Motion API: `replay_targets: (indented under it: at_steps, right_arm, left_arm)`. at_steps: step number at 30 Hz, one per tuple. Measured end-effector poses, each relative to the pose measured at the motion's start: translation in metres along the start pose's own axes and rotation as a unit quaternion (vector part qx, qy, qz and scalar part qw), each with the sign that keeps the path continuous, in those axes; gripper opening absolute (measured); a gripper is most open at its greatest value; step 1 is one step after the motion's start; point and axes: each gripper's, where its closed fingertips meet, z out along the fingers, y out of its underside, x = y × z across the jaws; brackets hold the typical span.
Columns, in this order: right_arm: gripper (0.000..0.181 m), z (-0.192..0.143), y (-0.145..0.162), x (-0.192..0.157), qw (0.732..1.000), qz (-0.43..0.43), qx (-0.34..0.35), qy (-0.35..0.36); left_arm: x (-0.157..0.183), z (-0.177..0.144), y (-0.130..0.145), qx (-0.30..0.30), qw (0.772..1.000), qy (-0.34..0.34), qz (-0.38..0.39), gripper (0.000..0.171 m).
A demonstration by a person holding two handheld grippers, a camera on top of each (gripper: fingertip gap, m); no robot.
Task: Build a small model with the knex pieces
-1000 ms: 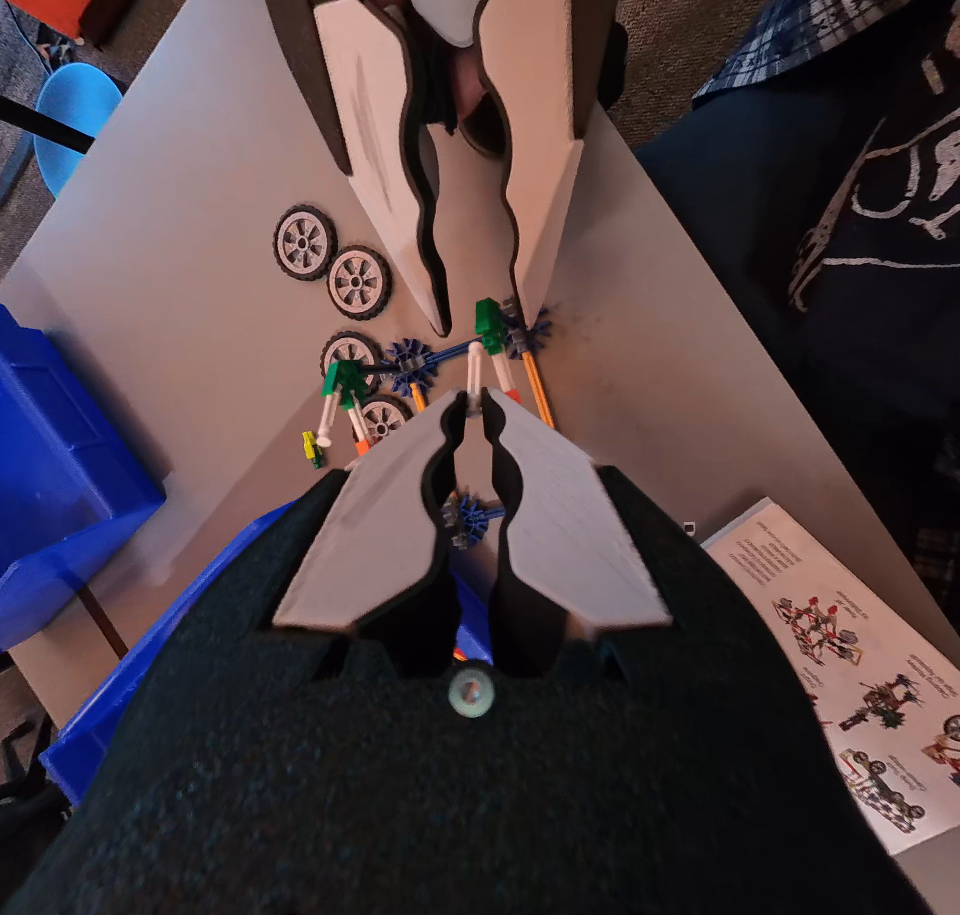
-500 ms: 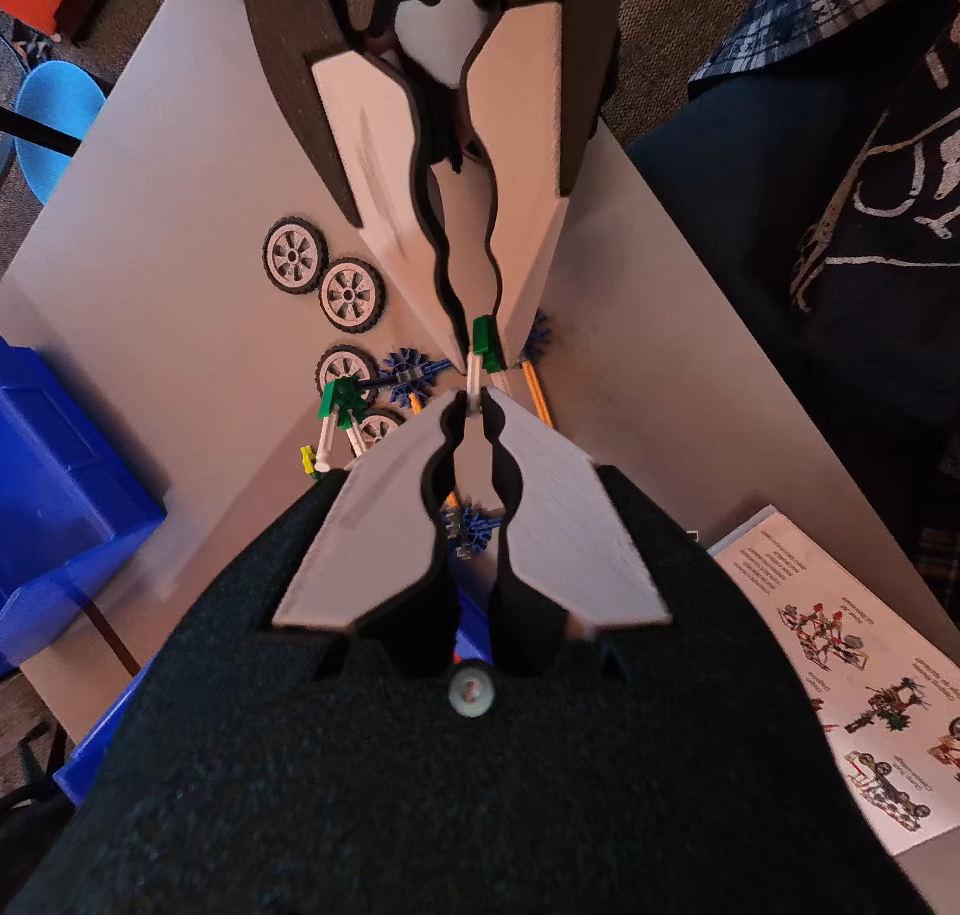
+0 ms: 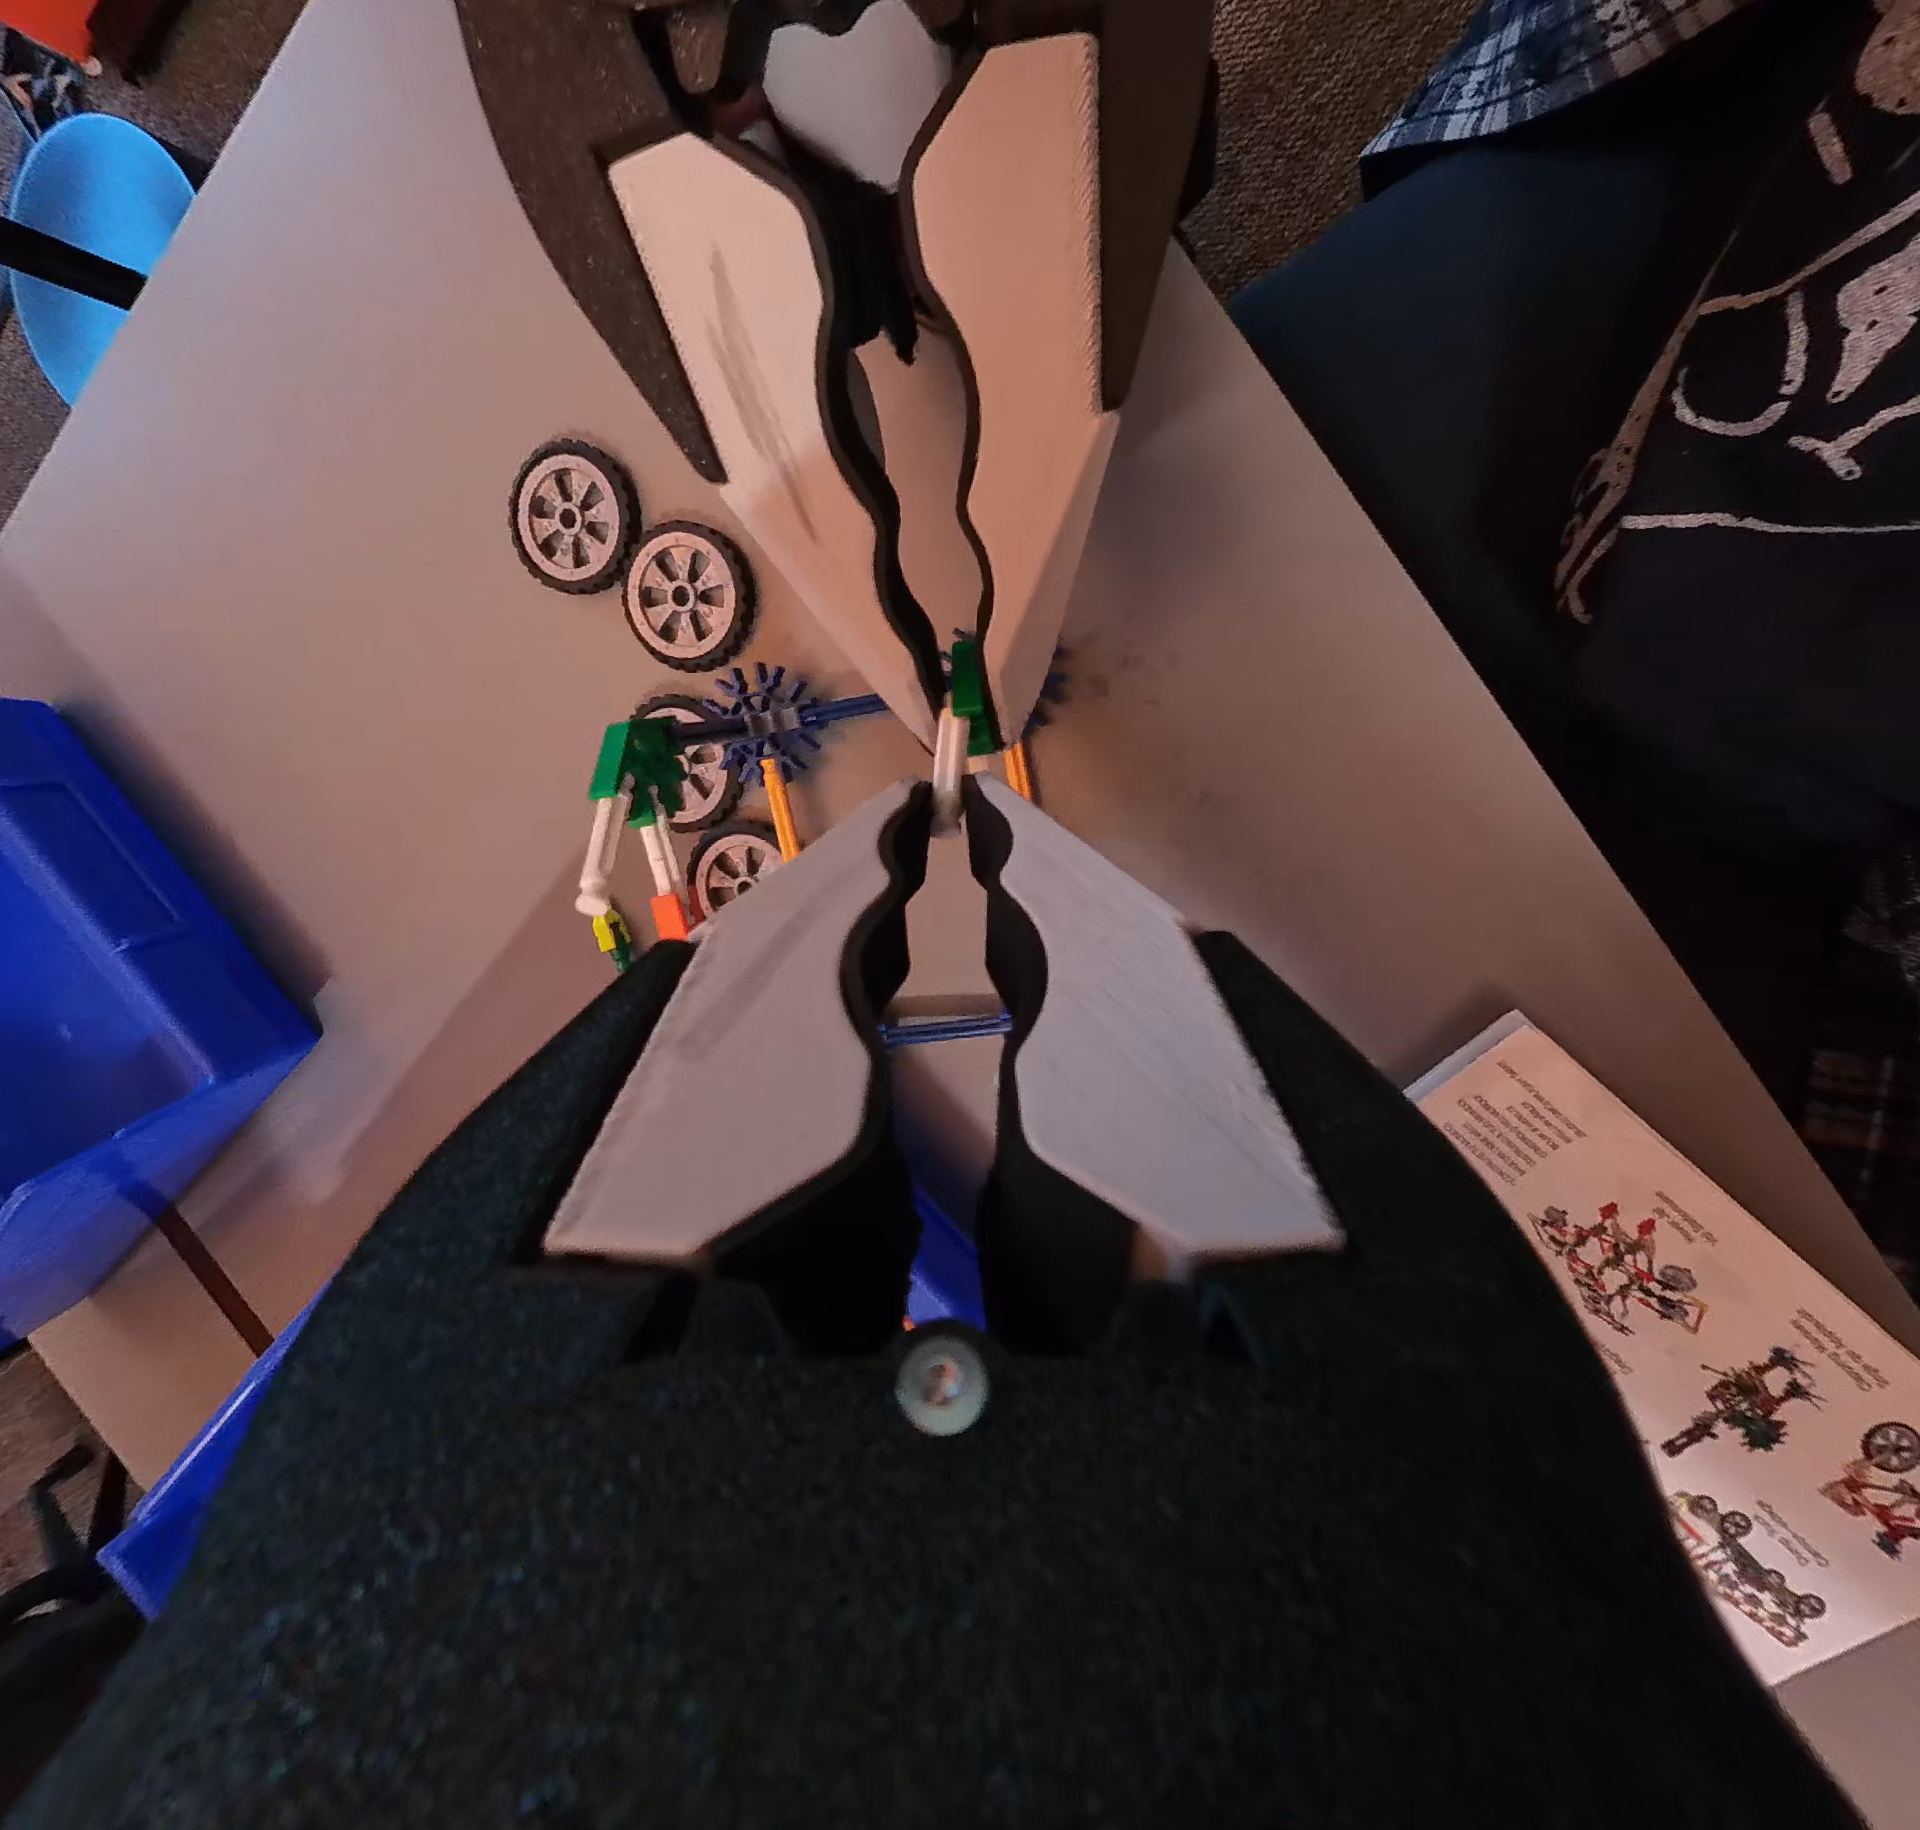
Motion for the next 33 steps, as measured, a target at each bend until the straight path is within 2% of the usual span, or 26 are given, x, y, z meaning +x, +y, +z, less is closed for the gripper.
replay_targets:
  at_steps: [9,18,20,23,26,29,33]
  right_arm:
    - [0.006,0.002,0.000,0.001,1.000,0.004,0.002,-0.006]
    - [0.005,0.001,0.001,0.001,1.000,-0.010,-0.005,-0.004]
    - [0.003,0.000,0.002,0.002,1.000,-0.013,-0.011,-0.002]
    - [0.003,0.001,0.002,0.002,1.000,-0.018,-0.016,-0.005]
    - [0.004,0.001,0.001,0.004,1.000,0.005,-0.011,-0.014]
    - [0.005,0.000,-0.001,0.005,0.999,0.029,0.001,-0.029]
    - [0.009,-0.008,-0.001,0.006,0.997,0.057,0.004,-0.044]
  left_arm:
    - [0.002,0.012,-0.005,0.005,1.000,-0.008,0.002,0.015]
    - [0.001,0.013,-0.008,0.013,1.000,-0.027,0.003,0.013]
    - [0.002,0.013,-0.009,0.018,0.999,-0.028,0.007,0.007]
    - [0.003,0.013,-0.009,0.020,0.999,-0.025,0.005,0.006]
    - [0.000,0.013,-0.008,0.023,0.999,-0.025,-0.006,0.007]
    - [-0.011,0.006,-0.007,0.025,0.999,-0.043,-0.021,0.020]
    - [-0.020,-0.015,-0.001,0.037,0.996,-0.070,-0.040,0.025]
